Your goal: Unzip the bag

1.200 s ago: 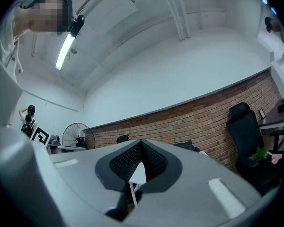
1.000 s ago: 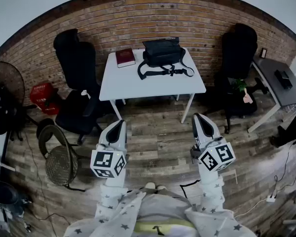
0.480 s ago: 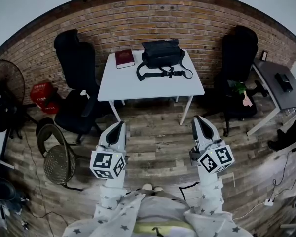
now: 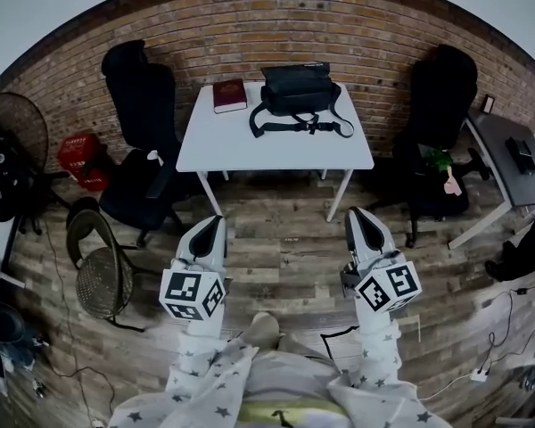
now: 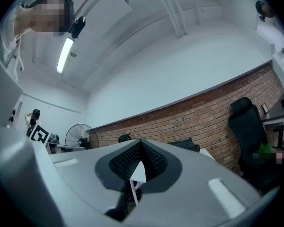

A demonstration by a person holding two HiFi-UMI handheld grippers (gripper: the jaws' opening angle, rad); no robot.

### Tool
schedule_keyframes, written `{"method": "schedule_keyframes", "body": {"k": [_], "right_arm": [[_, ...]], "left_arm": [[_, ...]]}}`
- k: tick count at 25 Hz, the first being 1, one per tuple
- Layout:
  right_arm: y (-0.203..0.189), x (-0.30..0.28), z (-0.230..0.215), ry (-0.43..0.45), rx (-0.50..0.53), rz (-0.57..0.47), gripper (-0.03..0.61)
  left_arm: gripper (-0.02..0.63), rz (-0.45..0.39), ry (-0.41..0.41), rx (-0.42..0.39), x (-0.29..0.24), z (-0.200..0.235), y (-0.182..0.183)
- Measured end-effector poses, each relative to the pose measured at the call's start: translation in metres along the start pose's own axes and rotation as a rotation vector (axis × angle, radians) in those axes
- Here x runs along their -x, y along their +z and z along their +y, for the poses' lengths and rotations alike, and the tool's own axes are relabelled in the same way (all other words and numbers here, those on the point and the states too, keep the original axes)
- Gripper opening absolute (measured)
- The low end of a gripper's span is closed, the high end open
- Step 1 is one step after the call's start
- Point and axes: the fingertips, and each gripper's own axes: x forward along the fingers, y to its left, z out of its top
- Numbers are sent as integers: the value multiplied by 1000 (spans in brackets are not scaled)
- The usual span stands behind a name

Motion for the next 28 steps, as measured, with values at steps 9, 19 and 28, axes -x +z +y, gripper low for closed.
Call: {"method": "schedule_keyframes", "body": {"k": [9,19,28], "right_arm": [[-13,-38,-23,6,-19,13,-5],[-37,-137,-90,-33,-29,41,-5],[-40,-239,-136,-54,-27,46,-4]], "left_arm": [[-2,22,16,11,-36,20,-8],[-2,35,-12,35,-155,73,-13],[-2,27,-54,42,-261,126,6]]}}
